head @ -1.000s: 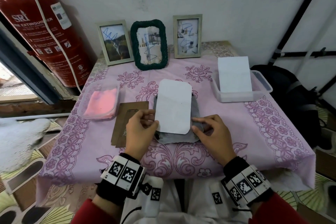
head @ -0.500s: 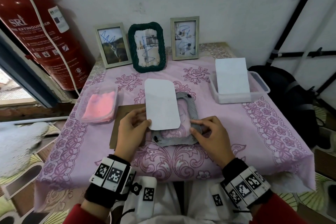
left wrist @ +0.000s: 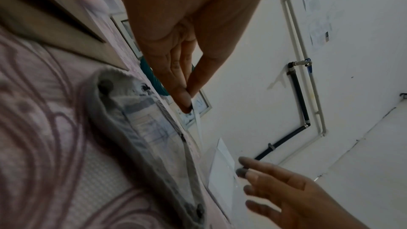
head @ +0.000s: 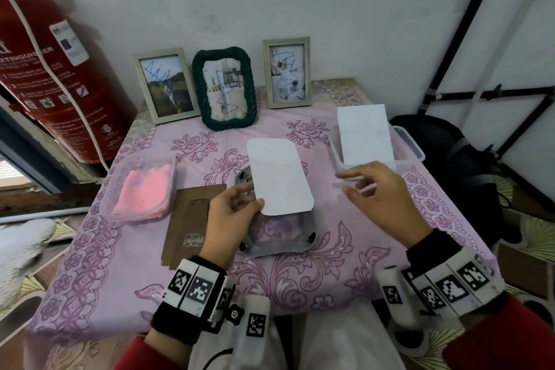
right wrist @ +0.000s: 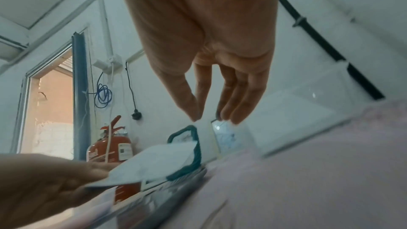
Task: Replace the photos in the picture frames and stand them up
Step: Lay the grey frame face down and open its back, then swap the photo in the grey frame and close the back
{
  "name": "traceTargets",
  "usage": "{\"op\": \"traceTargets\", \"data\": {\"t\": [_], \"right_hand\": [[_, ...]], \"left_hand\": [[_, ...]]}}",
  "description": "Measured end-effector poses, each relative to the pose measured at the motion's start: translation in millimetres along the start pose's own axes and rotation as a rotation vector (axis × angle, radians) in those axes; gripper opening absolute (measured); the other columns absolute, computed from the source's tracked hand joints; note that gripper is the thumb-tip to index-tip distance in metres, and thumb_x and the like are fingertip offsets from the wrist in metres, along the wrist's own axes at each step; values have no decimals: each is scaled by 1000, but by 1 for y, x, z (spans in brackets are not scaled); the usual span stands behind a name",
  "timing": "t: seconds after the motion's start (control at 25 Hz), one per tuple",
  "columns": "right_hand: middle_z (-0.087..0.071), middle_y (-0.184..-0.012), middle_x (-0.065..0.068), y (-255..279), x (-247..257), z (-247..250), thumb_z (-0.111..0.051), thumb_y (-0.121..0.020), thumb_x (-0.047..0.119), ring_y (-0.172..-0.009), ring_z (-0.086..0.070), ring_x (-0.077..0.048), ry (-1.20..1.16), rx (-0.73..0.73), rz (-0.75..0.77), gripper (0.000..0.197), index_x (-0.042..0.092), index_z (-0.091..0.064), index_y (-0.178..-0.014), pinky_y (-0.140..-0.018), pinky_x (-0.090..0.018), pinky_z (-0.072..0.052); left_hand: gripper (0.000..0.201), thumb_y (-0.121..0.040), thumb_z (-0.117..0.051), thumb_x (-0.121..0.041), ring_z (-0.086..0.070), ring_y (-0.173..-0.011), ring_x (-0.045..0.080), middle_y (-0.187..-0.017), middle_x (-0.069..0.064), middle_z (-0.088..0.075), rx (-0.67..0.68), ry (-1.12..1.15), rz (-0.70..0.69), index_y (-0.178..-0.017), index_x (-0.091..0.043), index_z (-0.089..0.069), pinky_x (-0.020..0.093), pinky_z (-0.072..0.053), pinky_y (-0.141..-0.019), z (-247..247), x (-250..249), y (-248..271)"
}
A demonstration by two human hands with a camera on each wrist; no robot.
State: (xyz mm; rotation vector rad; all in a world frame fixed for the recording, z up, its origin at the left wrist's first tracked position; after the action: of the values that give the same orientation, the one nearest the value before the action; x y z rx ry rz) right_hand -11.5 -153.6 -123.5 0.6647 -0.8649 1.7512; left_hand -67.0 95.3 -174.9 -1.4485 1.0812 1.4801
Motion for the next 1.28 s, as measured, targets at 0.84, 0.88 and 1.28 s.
{"op": "traceTargets", "data": {"t": [0.84,0.88,1.28], "right_hand": [[-71,-92,6,-28,-39,67,-65,-80,2,-86,-65,-13,340,25,77,20,19,-72,-89,-83,-37,-52],[-71,-91,6,-25,-41,69,-65,-80,2,-86,-65,-12,344,32,73,21,20,-72,-88,-83,-35,-52],[-71,-87,10,-7,-48,69,-67,-80,7,-85,-63,-7,391,106,42,17,22,-73,-86,-82,-27,-50]], "left_hand": [[52,-80,-66,5,-57,-51,-1,-70,1,-56,269,-171,88,-129,-1,-48,10,-49,-55,-135,28,2],[53,-79,-67,5,-57,-51,0,-69,1,-55,278,-185,84,-128,-1,-49,9,-49,-54,-141,28,3],[48,-77,-70,-2,-59,-65,11,-75,-2,-57,311,-341,30,-122,-6,-56,30,-54,-75,-158,30,14]]}}
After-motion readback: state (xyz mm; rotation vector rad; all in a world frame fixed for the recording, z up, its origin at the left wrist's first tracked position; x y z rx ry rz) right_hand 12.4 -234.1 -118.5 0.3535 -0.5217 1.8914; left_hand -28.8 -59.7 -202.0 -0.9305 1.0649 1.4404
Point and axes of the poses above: each hand's wrist, its own y-axis away from the middle knuckle, its own z-axis out of the back of the hand, x = y × z, the point moved 10 cm from there along -y, towards the middle knuckle
